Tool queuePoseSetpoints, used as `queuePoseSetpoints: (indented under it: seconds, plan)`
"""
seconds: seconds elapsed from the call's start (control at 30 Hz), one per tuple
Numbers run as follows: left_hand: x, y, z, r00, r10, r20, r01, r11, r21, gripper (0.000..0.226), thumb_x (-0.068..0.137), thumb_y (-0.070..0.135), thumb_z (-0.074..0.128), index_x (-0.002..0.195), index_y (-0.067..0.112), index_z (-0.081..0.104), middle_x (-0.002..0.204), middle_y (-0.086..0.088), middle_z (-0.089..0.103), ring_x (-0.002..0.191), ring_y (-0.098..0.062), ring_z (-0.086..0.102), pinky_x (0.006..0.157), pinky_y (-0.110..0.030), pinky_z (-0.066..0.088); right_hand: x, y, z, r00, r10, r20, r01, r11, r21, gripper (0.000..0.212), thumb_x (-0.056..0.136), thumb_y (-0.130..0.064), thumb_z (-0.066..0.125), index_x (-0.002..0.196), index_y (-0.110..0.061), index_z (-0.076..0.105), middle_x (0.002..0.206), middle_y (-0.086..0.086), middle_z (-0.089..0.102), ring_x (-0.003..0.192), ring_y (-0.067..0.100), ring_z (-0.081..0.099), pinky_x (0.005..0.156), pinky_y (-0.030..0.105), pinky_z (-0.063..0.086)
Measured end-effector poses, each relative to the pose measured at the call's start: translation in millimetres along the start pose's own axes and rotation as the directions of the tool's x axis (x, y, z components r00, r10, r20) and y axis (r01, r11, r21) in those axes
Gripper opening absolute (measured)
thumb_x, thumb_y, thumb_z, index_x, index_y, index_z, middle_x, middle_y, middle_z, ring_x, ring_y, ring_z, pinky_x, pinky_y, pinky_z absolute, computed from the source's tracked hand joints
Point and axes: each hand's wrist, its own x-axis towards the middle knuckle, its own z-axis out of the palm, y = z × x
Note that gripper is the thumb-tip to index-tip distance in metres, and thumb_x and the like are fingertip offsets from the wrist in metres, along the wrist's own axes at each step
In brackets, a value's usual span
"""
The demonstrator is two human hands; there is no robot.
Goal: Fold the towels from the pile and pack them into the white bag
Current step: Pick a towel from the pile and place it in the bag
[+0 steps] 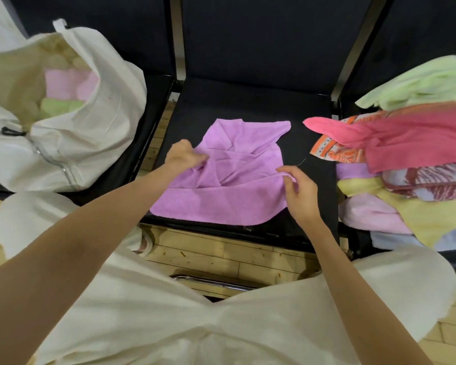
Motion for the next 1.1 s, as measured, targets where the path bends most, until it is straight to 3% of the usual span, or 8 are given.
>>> queuePoseSetpoints:
  seconds: [0.13, 0.2, 0.3, 0.4, 0.47, 0.53, 0.8, 1.1]
  plan:
    - [-7, 15, 27, 0.935, 0.286, -0.21, -0.3, 0.953, -0.041, 0.017, 0.078, 0.007, 0.059, 0.093, 0.004, 0.066, 0.094, -0.012, 0.068, 0.086, -0.029, 0.064, 0.074, -0.038, 0.053, -1, 3, -8, 0.997, -0.032, -0.064, 0.039, 0.994, 0.106, 0.011, 0.087, 0.001, 0.059, 0.095, -0.004, 0.064, 0.088, -0.015, 0.061, 0.081, -0.011, 0.056, 0.072, 0.003, 0.039]
    - [-20, 22, 35, 0.856, 0.515, -0.029, -0.511, 0.839, -0.185, 0.018, 0.08, 0.005, 0.063, 0.097, 0.008, 0.069, 0.095, -0.005, 0.069, 0.082, -0.017, 0.064, 0.078, -0.033, 0.054, -1, 4, -12, 0.997, -0.044, -0.056, 0.051, 0.99, 0.132, 0.01, 0.084, 0.002, 0.062, 0.091, -0.005, 0.065, 0.084, -0.014, 0.062, 0.079, -0.006, 0.057, 0.073, 0.008, 0.042]
    - [-23, 28, 39, 0.706, 0.596, 0.383, -0.469, 0.798, -0.379, 0.026, 0.086, 0.006, 0.066, 0.112, 0.007, 0.066, 0.104, 0.0, 0.069, 0.088, -0.002, 0.064, 0.083, -0.018, 0.051, 0, 7, -13, 1.0, -0.03, -0.007, 0.031, 0.991, 0.127, 0.015, 0.081, 0.004, 0.063, 0.088, -0.008, 0.069, 0.082, -0.007, 0.065, 0.081, 0.005, 0.06, 0.075, 0.019, 0.047]
    - [2, 32, 42, 0.87, 0.492, -0.002, -0.465, 0.821, -0.331, 0.014, 0.087, 0.002, 0.063, 0.098, 0.0, 0.071, 0.09, -0.006, 0.069, 0.066, 0.007, 0.063, 0.076, -0.029, 0.052, 1, 12, -7, 0.998, -0.06, -0.007, 0.06, 0.998, 0.002, 0.015, 0.077, -0.001, 0.071, 0.089, -0.01, 0.074, 0.089, -0.004, 0.061, 0.088, 0.017, 0.057, 0.074, 0.02, 0.044]
    - [22, 33, 38, 0.912, 0.365, -0.19, -0.399, 0.896, -0.194, 0.015, 0.085, 0.001, 0.06, 0.093, 0.002, 0.073, 0.09, -0.01, 0.072, 0.08, -0.007, 0.068, 0.082, -0.032, 0.052, 1, 15, -3, 0.995, -0.094, -0.023, 0.092, 0.992, -0.083, 0.018, 0.075, -0.004, 0.074, 0.091, -0.011, 0.075, 0.091, -0.003, 0.055, 0.088, 0.017, 0.053, 0.072, 0.017, 0.042]
    - [39, 34, 36, 0.926, 0.337, -0.168, -0.354, 0.932, -0.083, 0.018, 0.084, 0.001, 0.06, 0.094, 0.004, 0.074, 0.099, -0.012, 0.073, 0.095, -0.024, 0.067, 0.088, -0.031, 0.051, 2, 13, -1, 0.993, -0.102, -0.058, 0.096, 0.991, -0.088, 0.018, 0.075, -0.004, 0.074, 0.091, -0.011, 0.076, 0.089, 0.001, 0.055, 0.08, 0.015, 0.054, 0.066, 0.02, 0.044]
    - [60, 37, 58, 0.923, 0.383, -0.04, -0.378, 0.921, 0.093, 0.02, 0.084, 0.018, 0.067, 0.101, 0.009, 0.067, 0.11, -0.011, 0.067, 0.104, -0.029, 0.061, 0.091, -0.038, 0.048, 4, 9, 3, 0.972, -0.183, -0.15, 0.169, 0.98, -0.101, 0.013, 0.076, -0.006, 0.075, 0.088, -0.011, 0.076, 0.087, 0.006, 0.064, 0.066, 0.016, 0.058, 0.058, 0.023, 0.051]
    - [66, 47, 62, 0.957, 0.278, -0.082, -0.263, 0.952, 0.157, 0.028, 0.086, 0.035, 0.062, 0.087, 0.007, 0.063, 0.091, -0.01, 0.066, 0.09, -0.031, 0.063, 0.069, -0.034, 0.046, -2, 2, 0, 0.959, -0.244, -0.141, 0.235, 0.969, -0.076, 0.016, 0.079, 0.0, 0.069, 0.091, -0.008, 0.076, 0.093, 0.006, 0.063, 0.077, 0.01, 0.058, 0.059, 0.013, 0.044]
